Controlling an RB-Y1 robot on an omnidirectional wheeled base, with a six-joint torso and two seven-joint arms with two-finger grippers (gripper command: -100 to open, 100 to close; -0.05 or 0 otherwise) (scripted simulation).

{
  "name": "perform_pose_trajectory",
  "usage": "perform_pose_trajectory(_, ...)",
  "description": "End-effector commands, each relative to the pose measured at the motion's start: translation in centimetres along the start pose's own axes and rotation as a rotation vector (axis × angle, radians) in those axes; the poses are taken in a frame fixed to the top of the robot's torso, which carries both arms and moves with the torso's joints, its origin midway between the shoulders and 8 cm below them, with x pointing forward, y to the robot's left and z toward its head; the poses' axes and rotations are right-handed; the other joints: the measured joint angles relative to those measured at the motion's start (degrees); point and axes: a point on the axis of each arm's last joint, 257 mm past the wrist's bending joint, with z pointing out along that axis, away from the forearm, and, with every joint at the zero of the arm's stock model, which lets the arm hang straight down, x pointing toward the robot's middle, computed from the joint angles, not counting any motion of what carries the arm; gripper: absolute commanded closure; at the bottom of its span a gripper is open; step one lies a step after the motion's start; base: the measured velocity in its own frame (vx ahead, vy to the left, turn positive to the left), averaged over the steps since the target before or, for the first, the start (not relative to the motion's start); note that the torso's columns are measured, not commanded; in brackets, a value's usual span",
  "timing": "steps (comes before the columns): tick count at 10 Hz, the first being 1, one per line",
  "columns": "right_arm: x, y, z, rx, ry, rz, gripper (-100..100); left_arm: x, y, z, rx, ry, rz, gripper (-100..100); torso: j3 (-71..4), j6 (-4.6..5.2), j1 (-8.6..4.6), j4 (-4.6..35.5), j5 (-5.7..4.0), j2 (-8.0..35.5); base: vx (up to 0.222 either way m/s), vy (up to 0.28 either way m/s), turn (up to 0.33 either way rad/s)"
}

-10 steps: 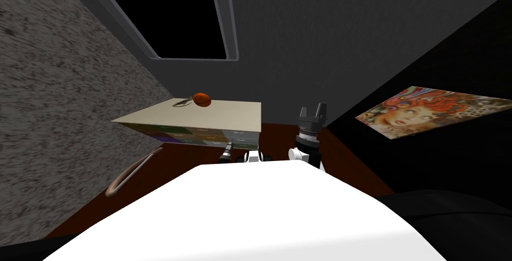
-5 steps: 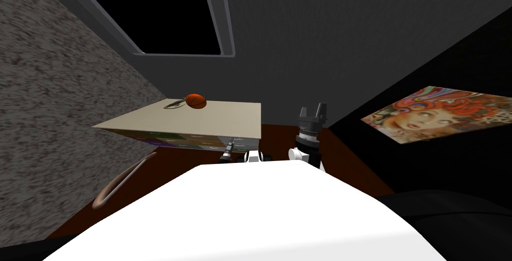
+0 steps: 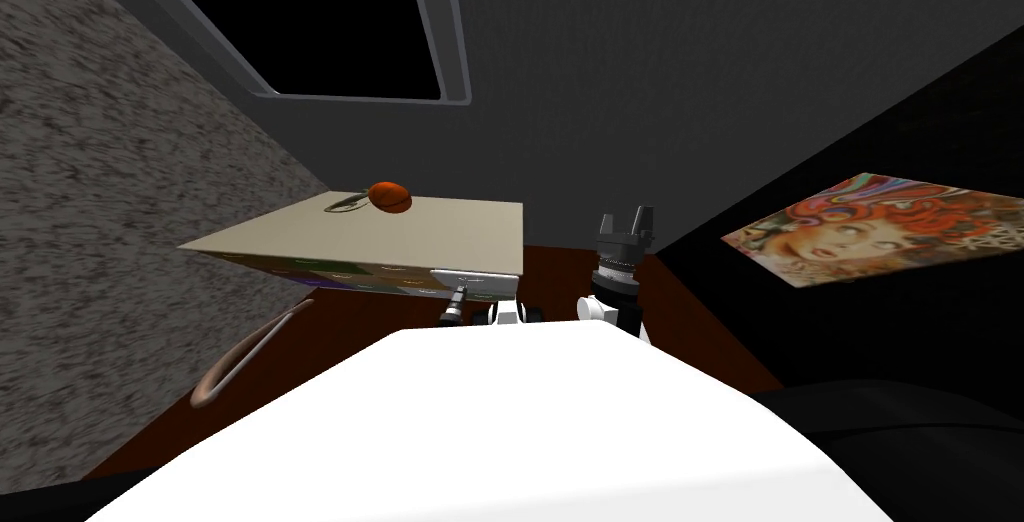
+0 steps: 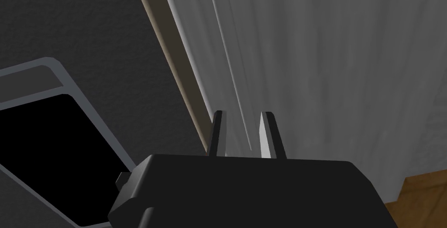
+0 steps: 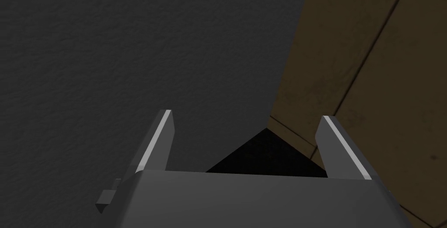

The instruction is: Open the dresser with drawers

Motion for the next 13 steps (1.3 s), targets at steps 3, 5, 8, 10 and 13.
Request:
perform_pose_trajectory(3, 0.0, 0.0, 0.0, 0.0, 0.0, 0.0, 0, -0.4, -1.4, 0.5, 0.032, 0.003, 0.003, 100, -0.2, -0.05, -0.03, 0.0, -0.07, -0.2, -0.134, 0.006, 0.012)
perform_pose_trajectory(5, 0.0, 0.0, 0.0, 0.0, 0.0, 0.0, 0, -0.3, -0.5, -0.9, 0.007, 0.011, 0.001, 100, -0.3, 0.01, 0.02, -0.1, -0.01, -0.5, -0.109, 0.002, 0.022)
perform_pose_trajectory(8, 0.0, 0.0, 0.0, 0.0, 0.0, 0.0, 0, -0.4, -1.3, -1.2, 0.032, 0.012, 0.004, 100, -0.2, 0.02, -0.06, 0.0, -0.05, -0.3, -0.176, 0.013, 0.025)
perform_pose_trajectory(10, 0.0, 0.0, 0.0, 0.0, 0.0, 0.0, 0, 0.0, -0.3, -1.7, 0.001, 0.017, 0.001, 100, -0.3, 0.01, -0.01, -0.1, -0.05, -0.5, -0.1, 0.019, 0.012)
perform_pose_trajectory(13, 0.0, 0.0, 0.0, 0.0, 0.0, 0.0, 0, 0.1, -0.9, -2.8, 0.026, 0.024, 0.004, 100, -0.2, 0.01, -0.01, -0.1, -0.01, -0.2, -0.146, 0.017, 0.026)
